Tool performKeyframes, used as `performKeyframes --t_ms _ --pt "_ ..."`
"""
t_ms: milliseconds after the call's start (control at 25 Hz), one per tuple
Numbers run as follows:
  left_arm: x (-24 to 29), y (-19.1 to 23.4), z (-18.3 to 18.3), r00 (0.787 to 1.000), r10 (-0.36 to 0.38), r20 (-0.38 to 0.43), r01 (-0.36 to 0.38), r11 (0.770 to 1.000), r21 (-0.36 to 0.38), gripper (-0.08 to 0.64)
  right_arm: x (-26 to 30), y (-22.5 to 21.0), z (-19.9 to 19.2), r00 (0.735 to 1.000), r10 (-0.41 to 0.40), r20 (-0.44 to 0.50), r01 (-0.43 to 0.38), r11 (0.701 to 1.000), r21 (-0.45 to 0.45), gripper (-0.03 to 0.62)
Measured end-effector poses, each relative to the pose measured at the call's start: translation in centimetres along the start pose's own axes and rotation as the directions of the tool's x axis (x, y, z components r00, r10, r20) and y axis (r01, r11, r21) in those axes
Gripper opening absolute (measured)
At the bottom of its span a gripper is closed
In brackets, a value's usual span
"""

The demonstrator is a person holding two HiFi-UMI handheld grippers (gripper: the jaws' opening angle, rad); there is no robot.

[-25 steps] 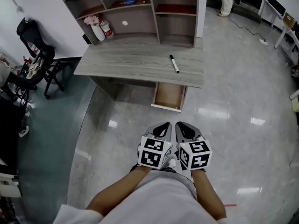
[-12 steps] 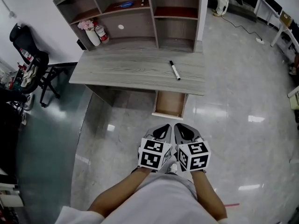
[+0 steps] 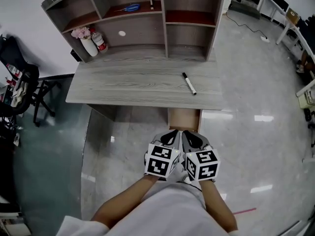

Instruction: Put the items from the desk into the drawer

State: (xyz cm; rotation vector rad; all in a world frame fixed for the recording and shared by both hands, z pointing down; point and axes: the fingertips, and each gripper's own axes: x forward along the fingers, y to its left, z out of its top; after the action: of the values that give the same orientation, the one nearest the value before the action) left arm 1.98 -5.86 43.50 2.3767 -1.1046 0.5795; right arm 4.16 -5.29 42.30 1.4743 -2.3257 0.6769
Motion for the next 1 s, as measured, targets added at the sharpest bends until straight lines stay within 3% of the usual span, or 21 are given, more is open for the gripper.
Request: performKeyframes --t_ms 560,1000 --pt "0.0 7.4 2.2 0.995 -0.097 0.0 0.097 0.995 0.012 0.003 6.0 2.5 3.6 0.993 -0.122 0.002 0.122 0.992 -0.016 0.003" --pt "3.4 8.7 4.0 0.996 -0.092 -0.02 0.092 0.996 0.021 0.003 8.4 -1.3 5.5 0.99 -0.139 0.007 0.139 0.99 -0.02 0.003"
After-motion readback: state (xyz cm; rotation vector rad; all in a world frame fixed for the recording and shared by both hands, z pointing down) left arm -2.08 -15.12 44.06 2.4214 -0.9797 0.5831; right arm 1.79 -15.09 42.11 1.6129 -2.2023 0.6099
